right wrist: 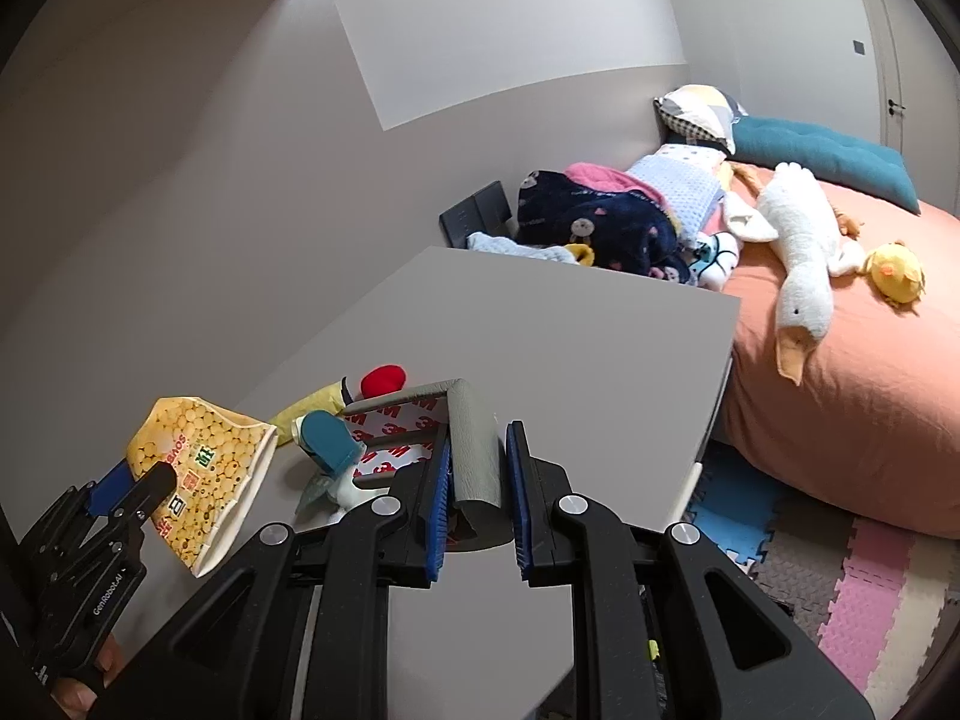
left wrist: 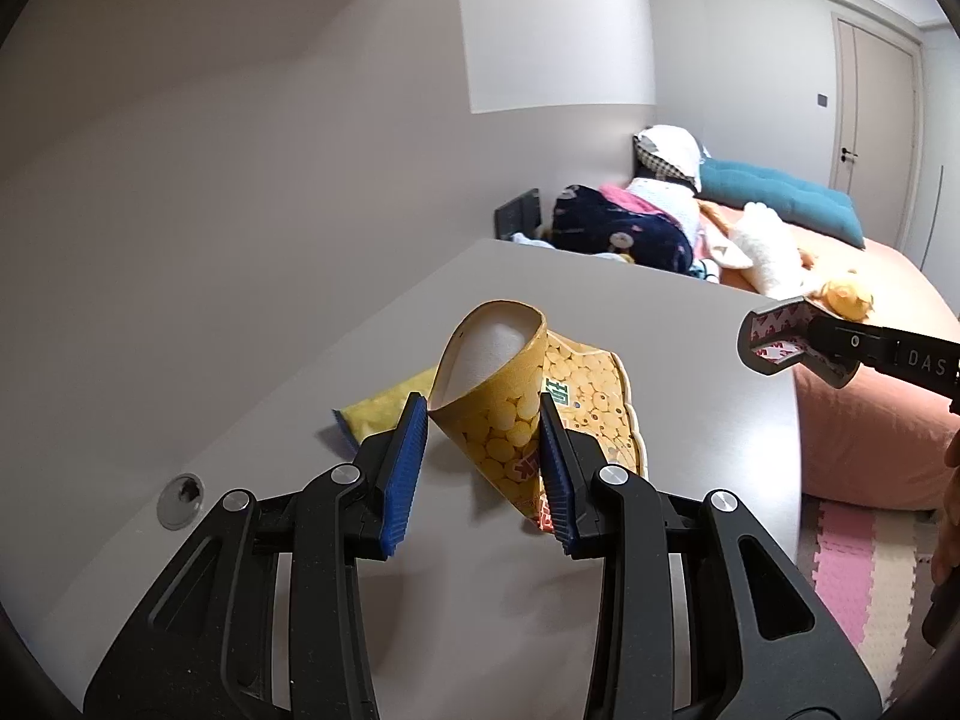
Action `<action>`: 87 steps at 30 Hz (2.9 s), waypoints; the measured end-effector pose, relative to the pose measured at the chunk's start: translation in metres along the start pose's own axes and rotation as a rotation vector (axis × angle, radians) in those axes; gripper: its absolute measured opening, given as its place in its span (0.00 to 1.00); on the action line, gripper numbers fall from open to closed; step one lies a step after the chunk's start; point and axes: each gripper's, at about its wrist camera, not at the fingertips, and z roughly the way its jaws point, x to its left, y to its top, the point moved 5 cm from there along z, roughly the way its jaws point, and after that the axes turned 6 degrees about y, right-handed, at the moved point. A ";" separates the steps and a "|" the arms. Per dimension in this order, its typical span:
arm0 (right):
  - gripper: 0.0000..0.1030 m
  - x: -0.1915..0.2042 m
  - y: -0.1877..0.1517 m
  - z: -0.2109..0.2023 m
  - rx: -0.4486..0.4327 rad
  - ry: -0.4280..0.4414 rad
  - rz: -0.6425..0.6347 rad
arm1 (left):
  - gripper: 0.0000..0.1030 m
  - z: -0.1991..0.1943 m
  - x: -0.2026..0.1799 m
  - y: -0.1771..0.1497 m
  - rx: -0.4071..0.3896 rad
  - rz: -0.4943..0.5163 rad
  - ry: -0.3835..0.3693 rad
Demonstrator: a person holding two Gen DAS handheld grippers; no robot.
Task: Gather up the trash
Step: 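Carry the popcorn cone and grey box with both grippers toward the bin, then open both grippers to drop the popcorn cone and grey box into the bin, then move both open grippers back over the desk toward the teal toy and white plush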
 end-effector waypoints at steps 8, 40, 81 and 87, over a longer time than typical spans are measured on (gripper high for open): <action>0.18 -0.014 -0.009 -0.026 -0.019 -0.020 0.011 | 0.35 -0.012 -0.028 -0.004 -0.001 0.019 -0.049; 0.18 -0.118 -0.054 -0.133 -0.113 -0.201 0.124 | 0.36 -0.059 -0.168 -0.030 0.010 0.184 -0.306; 0.77 -0.173 -0.068 -0.132 -0.094 -0.336 0.193 | 0.92 -0.033 -0.209 -0.066 0.170 0.293 -0.362; 0.77 -0.156 -0.062 -0.114 -0.077 -0.307 0.167 | 0.93 -0.023 -0.184 -0.057 0.169 0.256 -0.329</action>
